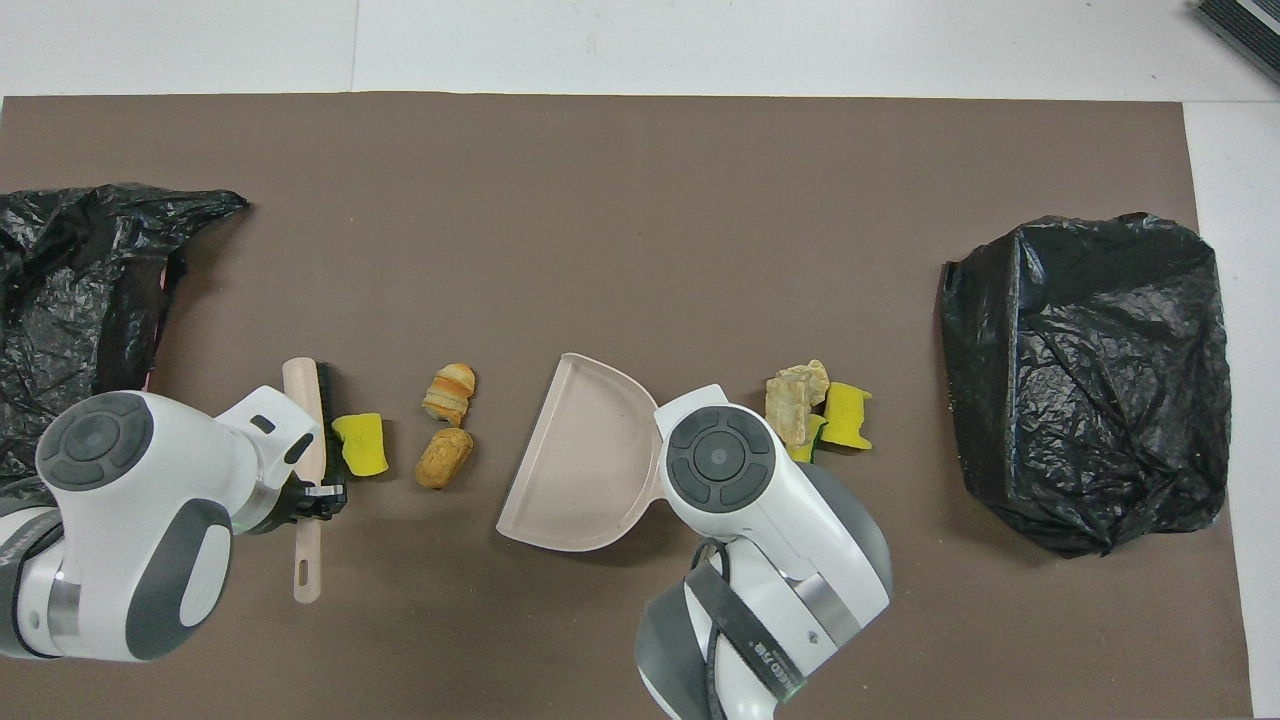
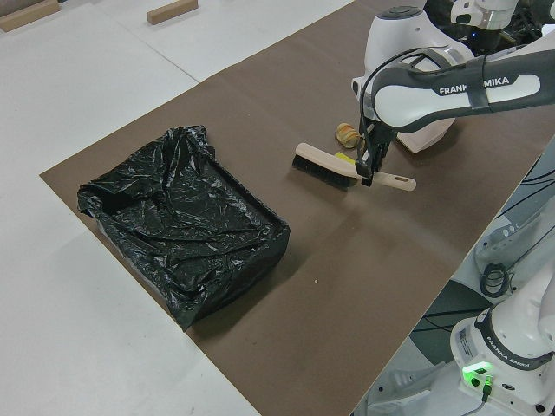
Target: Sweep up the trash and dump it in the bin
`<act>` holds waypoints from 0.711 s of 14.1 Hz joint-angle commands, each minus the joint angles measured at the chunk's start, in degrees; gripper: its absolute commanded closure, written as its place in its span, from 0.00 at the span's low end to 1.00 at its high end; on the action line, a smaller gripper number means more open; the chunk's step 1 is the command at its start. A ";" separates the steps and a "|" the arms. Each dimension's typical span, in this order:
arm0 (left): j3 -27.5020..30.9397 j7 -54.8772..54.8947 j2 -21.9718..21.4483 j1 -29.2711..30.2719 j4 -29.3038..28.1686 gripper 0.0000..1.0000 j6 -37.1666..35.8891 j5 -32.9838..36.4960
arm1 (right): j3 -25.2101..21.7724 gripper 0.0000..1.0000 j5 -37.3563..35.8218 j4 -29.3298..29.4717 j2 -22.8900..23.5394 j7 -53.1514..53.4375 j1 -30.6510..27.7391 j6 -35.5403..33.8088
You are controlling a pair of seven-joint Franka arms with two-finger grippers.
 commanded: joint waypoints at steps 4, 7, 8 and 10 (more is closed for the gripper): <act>0.59 -1.84 2.78 -5.02 -0.44 1.00 5.52 -0.83 | 0.37 1.00 -0.90 0.70 0.21 3.97 1.35 -0.31; 0.50 -1.57 4.27 -9.06 1.05 1.00 5.79 -0.83 | 0.37 1.00 -0.90 0.70 0.21 5.20 1.36 -0.31; 0.42 -1.23 5.14 -9.77 1.40 1.00 6.05 -0.83 | 0.37 1.00 -0.81 0.70 0.21 5.21 1.36 -0.31; 0.33 -0.61 5.68 -12.92 2.36 1.00 5.61 -0.83 | 0.37 1.00 -0.81 0.70 0.21 5.82 1.36 -0.31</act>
